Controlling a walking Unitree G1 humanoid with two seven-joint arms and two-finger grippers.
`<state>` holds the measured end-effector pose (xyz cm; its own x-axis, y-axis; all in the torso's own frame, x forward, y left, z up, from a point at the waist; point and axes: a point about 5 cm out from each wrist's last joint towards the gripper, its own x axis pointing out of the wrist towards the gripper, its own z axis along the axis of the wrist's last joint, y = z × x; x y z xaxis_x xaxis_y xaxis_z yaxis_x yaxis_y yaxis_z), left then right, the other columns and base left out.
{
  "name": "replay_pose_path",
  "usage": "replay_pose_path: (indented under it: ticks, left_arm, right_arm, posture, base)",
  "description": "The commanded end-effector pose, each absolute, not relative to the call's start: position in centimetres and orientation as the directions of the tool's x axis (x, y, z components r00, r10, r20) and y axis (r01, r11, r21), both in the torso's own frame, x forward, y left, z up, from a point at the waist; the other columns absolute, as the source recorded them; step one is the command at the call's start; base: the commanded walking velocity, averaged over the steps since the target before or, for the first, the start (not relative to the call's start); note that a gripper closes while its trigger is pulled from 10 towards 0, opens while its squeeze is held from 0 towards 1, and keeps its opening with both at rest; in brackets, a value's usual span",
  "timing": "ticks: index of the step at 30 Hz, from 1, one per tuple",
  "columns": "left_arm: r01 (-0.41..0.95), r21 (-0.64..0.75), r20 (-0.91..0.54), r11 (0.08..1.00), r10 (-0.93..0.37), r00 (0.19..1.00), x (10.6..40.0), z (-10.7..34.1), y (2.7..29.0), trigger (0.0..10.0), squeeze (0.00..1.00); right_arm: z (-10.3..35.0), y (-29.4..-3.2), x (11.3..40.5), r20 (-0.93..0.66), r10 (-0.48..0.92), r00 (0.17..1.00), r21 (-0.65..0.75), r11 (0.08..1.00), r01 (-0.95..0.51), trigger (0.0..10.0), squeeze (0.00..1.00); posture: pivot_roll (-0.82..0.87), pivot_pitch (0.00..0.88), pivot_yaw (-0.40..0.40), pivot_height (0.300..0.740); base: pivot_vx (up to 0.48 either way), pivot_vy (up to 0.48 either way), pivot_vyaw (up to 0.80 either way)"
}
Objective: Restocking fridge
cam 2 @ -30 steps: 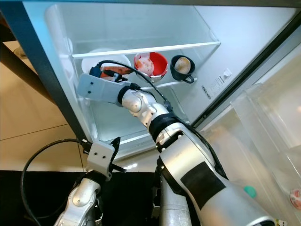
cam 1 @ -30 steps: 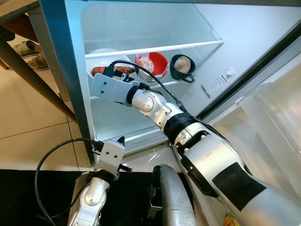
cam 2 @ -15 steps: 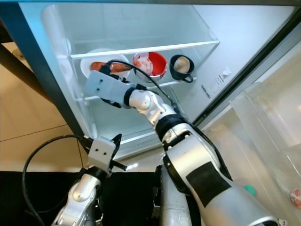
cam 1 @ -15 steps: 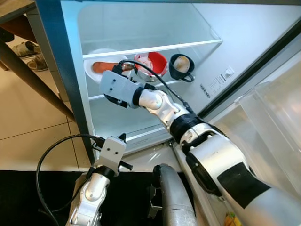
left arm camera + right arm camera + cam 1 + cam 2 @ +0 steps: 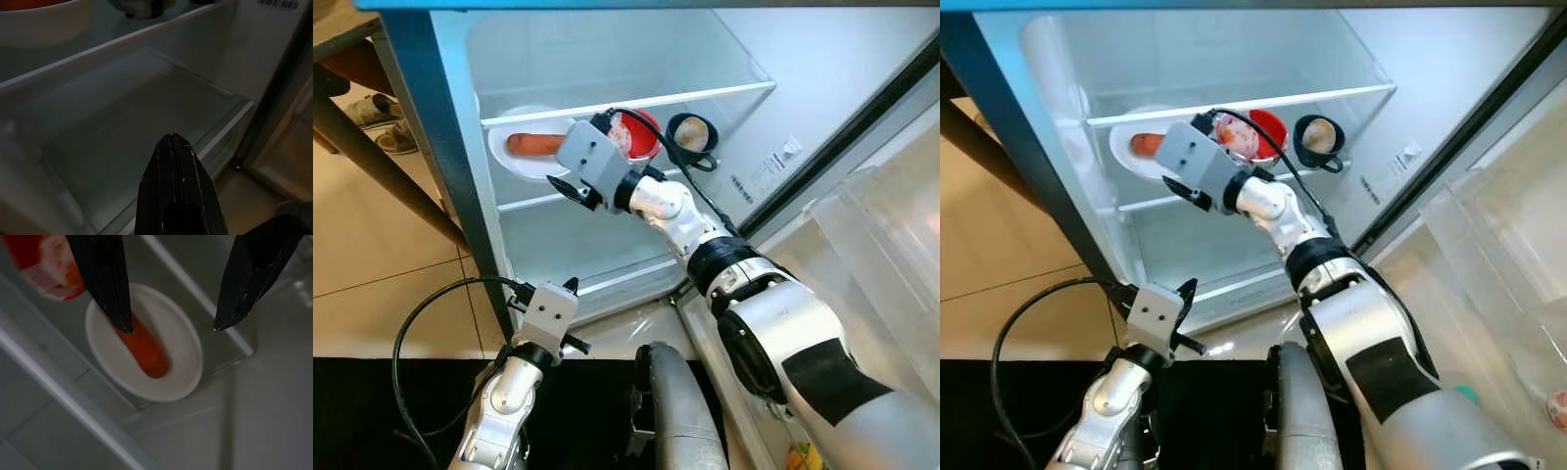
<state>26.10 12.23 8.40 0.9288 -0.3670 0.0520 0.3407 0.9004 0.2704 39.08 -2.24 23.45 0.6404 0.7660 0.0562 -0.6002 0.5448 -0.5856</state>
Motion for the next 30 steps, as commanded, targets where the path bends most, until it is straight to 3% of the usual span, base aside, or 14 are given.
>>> replay_pose_path:
  ticks: [1, 7, 8, 10, 13, 18, 27, 30]
  left_arm:
    - [0.359, 0.268, 0.014, 0.894, -0.376, 0.926, 25.6, 7.4, 12.5, 10.0, 0.00]
    - [0.358, 0.267, 0.002, 0.895, -0.372, 0.928, 25.5, 7.0, 12.9, 10.0, 0.00]
    - [0.347, 0.261, 0.000, 0.901, -0.359, 0.933, 25.5, 6.8, 13.2, 10.0, 0.00]
    - [0.347, 0.261, 0.000, 0.901, -0.359, 0.933, 25.5, 6.8, 13.2, 10.0, 0.00]
    - [0.337, 0.251, -0.006, 0.907, -0.347, 0.938, 25.3, 6.4, 13.7, 10.0, 0.00]
    - [0.342, 0.246, -0.028, 0.907, -0.346, 0.938, 24.9, 5.7, 13.7, 10.0, 0.00]
    - [0.281, 0.180, -0.118, 0.943, -0.263, 0.958, 23.9, 3.2, 14.4, 10.0, 0.00]
    - [0.171, 0.146, -0.223, 0.974, -0.136, 0.965, 23.1, 0.9, 15.7, 10.0, 0.00]
  right_arm:
    - [22.7, -3.0, 39.1, 0.048, 0.764, 0.644, -0.563, 0.553, -0.614, 10.0, 0.00]
    - [20.3, -4.6, 38.7, -0.002, 0.773, 0.634, -0.511, 0.545, -0.665, 10.0, 0.00]
    - [19.2, -6.0, 38.6, 0.007, 0.759, 0.651, -0.460, 0.581, -0.672, 10.0, 0.00]
    - [19.2, -6.0, 38.6, 0.007, 0.759, 0.651, -0.460, 0.581, -0.672, 10.0, 0.00]
    - [18.3, -8.3, 38.7, 0.039, 0.706, 0.707, -0.406, 0.658, -0.634, 10.0, 0.00]
    - [17.6, -10.2, 38.5, 0.042, 0.670, 0.742, -0.387, 0.695, -0.606, 10.0, 0.00]
    - [13.7, -13.3, 37.9, -0.100, 0.547, 0.831, -0.294, 0.781, -0.550, 10.0, 0.00]
    - [8.7, -14.4, 36.1, -0.249, 0.410, 0.877, -0.147, 0.880, -0.453, 10.0, 0.00]
  posture:
    - [-0.01, 0.256, -0.147, 0.601]
    - [-0.01, 0.241, -0.138, 0.601]
    - [-0.02, 0.220, -0.129, 0.601]
    - [-0.02, 0.220, -0.129, 0.601]
    - [-0.03, 0.202, -0.122, 0.601]
    - [-0.04, 0.185, -0.119, 0.601]
    - [-0.05, 0.161, -0.135, 0.601]
    - [-0.05, 0.155, -0.141, 0.601]
  base:
    - [0.000, 0.000, 0.00]
    - [0.000, 0.000, 0.00]
    - [0.000, 0.000, 0.00]
    - [0.000, 0.000, 0.00]
    - [0.000, 0.000, 0.00]
    - [0.000, 0.000, 0.00]
    - [0.000, 0.000, 0.00]
    - [0.000, 0.000, 0.00]
